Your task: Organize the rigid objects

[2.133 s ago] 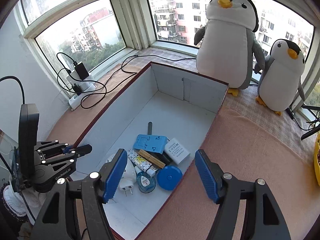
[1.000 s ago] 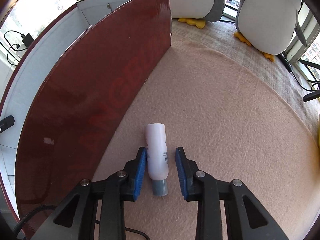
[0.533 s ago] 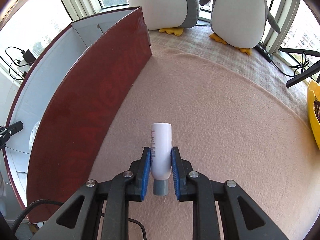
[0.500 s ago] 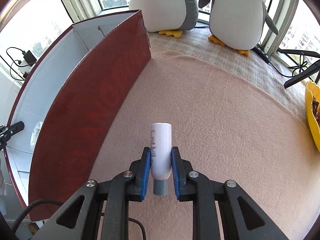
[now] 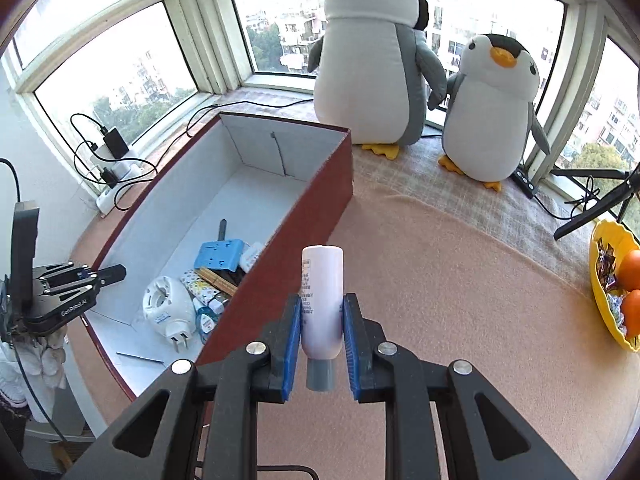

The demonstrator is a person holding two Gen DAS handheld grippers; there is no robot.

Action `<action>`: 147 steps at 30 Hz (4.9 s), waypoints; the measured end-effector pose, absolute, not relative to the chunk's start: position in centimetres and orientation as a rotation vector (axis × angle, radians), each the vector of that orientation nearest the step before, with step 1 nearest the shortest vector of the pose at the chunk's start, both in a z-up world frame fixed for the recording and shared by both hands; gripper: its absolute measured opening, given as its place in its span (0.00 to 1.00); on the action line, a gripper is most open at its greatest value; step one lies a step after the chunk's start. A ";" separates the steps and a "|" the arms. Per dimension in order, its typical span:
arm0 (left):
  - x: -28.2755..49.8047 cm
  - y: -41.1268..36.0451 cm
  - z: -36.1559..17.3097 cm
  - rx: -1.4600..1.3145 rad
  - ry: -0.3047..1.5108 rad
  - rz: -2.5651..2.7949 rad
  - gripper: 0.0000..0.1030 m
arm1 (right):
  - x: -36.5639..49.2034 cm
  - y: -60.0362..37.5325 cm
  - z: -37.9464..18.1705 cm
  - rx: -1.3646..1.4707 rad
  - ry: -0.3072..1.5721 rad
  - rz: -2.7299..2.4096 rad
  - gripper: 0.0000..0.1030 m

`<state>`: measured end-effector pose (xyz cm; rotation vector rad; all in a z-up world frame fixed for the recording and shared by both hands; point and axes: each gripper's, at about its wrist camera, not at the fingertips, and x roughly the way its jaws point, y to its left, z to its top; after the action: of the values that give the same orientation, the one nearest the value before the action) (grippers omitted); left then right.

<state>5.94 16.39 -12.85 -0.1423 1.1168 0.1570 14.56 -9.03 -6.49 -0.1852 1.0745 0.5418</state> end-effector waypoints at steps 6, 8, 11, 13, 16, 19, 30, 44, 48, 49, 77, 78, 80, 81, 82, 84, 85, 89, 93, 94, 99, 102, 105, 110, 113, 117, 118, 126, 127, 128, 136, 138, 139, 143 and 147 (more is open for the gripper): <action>6.0 16.5 -12.8 -0.131 1.108 0.159 0.06 | 13.2 -4.9 -4.9 -0.242 1.051 0.630 0.18; 6.0 16.5 -12.7 -0.128 1.103 0.162 0.05 | 12.9 -3.6 -5.0 -0.266 1.052 0.651 0.18; 5.9 16.5 -12.7 -0.126 1.098 0.162 0.05 | 12.3 -1.9 -5.5 -0.298 1.063 0.676 0.18; 5.9 16.5 -12.7 -0.121 1.095 0.163 0.05 | 12.1 -0.9 -5.9 -0.317 1.074 0.691 0.18; 5.9 16.5 -12.7 -0.121 1.093 0.162 0.05 | 11.7 0.5 -6.7 -0.358 1.085 0.704 0.18; 5.9 16.5 -12.7 -0.119 1.092 0.162 0.05 | 11.9 1.4 -7.6 -0.371 1.118 0.711 0.18; 5.9 16.5 -12.7 -0.112 1.091 0.161 0.04 | 13.0 2.8 -9.7 -0.366 1.183 0.706 0.18; 5.8 16.5 -12.8 -0.112 1.091 0.162 0.04 | 12.6 4.0 -9.7 -0.403 1.166 0.722 0.18; 5.8 16.5 -12.8 -0.113 1.092 0.162 0.04 | 12.6 4.0 -9.8 -0.398 1.172 0.726 0.18; 5.8 16.5 -12.8 -0.113 1.092 0.162 0.04 | 12.6 4.0 -9.9 -0.399 1.173 0.727 0.18; 5.7 16.6 -12.8 -0.104 1.093 0.157 0.09 | 11.9 2.5 -8.6 -0.366 1.130 0.754 0.53; 5.7 16.6 -12.7 -0.108 1.092 0.154 0.11 | 11.9 2.2 -8.4 -0.358 1.128 0.752 0.53; 5.6 16.4 -12.6 -0.112 1.090 0.142 0.15 | 11.9 1.6 -8.1 -0.342 1.125 0.747 0.53; 5.6 16.3 -12.4 -0.112 1.087 0.133 0.20 | 11.9 1.2 -7.9 -0.332 1.123 0.741 0.53; 5.6 16.1 -12.3 -0.109 1.081 0.131 0.22 | 11.9 0.9 -7.8 -0.322 1.120 0.735 0.53; 5.5 15.7 -11.8 -0.092 1.064 0.134 0.32 | 12.0 0.1 -7.3 -0.301 1.110 0.722 0.53; 5.4 15.5 -11.5 -0.081 1.056 0.134 0.33 | 11.9 -0.3 -7.0 -0.293 1.102 0.715 0.53; 5.3 14.9 -10.7 -0.064 1.040 0.134 0.40 | 11.6 -1.8 -5.8 -0.264 1.076 0.700 0.53; 5.1 15.2 -10.1 -0.066 1.025 0.146 0.43 | 11.0 -3.7 -4.6 -0.240 1.044 0.668 0.54; 4.9 15.3 -9.9 -0.067 1.020 0.151 0.43 | 10.9 -4.3 -4.3 -0.227 1.037 0.661 0.55; 4.0 15.6 -8.3 -0.069 0.986 0.175 0.43 | 10.0 -7.3 -2.4 -0.174 0.992 0.619 0.57; 3.1 15.3 -6.9 -0.075 0.956 0.174 0.43 | 9.2 -9.2 -1.0 -0.148 0.960 0.588 0.57; 2.1 14.4 -4.9 -0.067 0.913 0.159 0.43 | 8.2 -11.0 0.5 -0.125 0.925 0.553 0.57; 0.5 11.8 -1.3 -0.045 0.828 0.096 0.54 | 6.5 -14.0 3.0 -0.097 0.859 0.481 0.57; -0.5 9.8 0.9 -0.015 0.769 0.057 0.58 | 5.1 -15.5 4.4 -0.092 0.811 0.423 0.58; -1.3 7.6 3.1 -0.013 0.708 0.004 0.68 | 3.1 -17.6 6.0 -0.075 0.752 0.346 0.62; -1.5 7.1 3.5 -0.010 0.696 -0.009 0.68 | 2.5 -18.1 6.4 -0.068 0.735 0.324 0.63; -2.2 4.5 3.9 0.025 0.693 -0.060 0.68 | -0.4 -19.0 8.2 -0.066 0.664 0.255 0.65; -2.2 4.5 3.7 0.019 0.699 -0.063 0.68 | -0.7 -18.9 8.2 -0.068 0.660 0.252 0.65; -2.2 4.6 3.6 0.012 0.702 -0.064 0.68 | -0.8 -18.9 8.1 -0.066 0.661 0.251 0.66; -2.8 5.1 3.0 -0.025 0.715 -0.025 0.68 | -1.0 -18.3 7.3 -0.051 0.680 0.261 0.66; -2.9 5.1 2.6 -0.020 0.727 -0.020 0.68 | -1.0 -18.0 7.2 -0.048 0.686 0.267 0.66; -2.9 5.0 2.4 -0.017 0.733 -0.017 0.68 | -0.9 -17.9 7.1 -0.047 0.689 0.271 0.66; -2.8 5.2 1.6 -0.019 0.760 -0.008 0.69 | -0.7 -17.4 6.5 -0.056 0.705 0.283 0.66; -2.6 5.3 1.0 -0.018 0.782 -0.001 0.69 | -0.4 -17.0 5.9 -0.063 0.722 0.295 0.66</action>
<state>-2.61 5.29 1.01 -0.0184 0.7823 -0.0012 -0.43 -17.00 5.88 -0.0630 0.7220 0.2949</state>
